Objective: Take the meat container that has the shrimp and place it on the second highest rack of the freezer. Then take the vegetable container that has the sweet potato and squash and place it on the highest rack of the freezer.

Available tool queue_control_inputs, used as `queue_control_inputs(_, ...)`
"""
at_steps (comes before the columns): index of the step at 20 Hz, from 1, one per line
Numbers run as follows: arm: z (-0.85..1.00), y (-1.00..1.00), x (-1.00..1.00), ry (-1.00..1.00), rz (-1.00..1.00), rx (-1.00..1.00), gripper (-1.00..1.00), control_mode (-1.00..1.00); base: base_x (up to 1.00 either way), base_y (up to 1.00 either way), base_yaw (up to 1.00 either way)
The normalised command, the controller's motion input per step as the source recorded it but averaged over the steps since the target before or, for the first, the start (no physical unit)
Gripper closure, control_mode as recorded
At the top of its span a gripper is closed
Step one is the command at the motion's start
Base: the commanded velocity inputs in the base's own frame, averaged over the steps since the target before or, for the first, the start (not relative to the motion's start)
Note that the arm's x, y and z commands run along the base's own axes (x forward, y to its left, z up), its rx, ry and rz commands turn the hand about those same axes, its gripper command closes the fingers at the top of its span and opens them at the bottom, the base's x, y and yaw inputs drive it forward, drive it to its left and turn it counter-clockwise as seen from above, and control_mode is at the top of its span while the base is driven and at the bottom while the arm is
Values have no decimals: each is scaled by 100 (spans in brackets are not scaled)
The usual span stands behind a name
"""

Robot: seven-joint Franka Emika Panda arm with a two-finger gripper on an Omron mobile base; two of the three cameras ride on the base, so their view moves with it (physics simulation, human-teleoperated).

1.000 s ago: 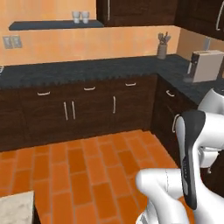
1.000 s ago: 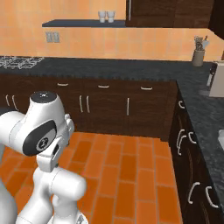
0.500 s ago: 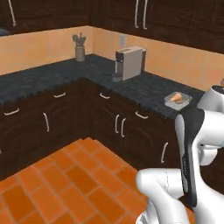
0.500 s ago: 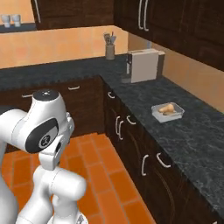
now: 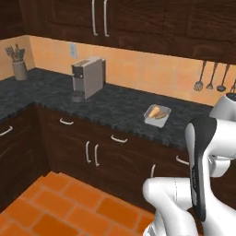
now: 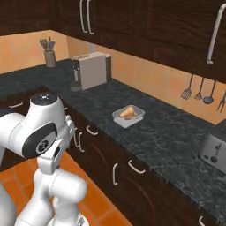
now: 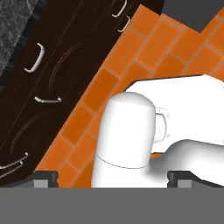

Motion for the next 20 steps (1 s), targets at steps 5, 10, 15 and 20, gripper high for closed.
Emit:
queue_control_inputs(5, 0, 0, 0, 0, 0, 0, -100, 100, 89, 59, -38)
queue_control_inputs(10, 0, 0, 0, 0, 0, 0, -100, 100, 84, 52, -63)
queue_control_inputs(15, 0, 0, 0, 0, 0, 0, -100, 100, 70, 18, -63)
queue_control_inputs(20, 0, 0, 0, 0, 0, 0, -100, 100, 77, 0, -16)
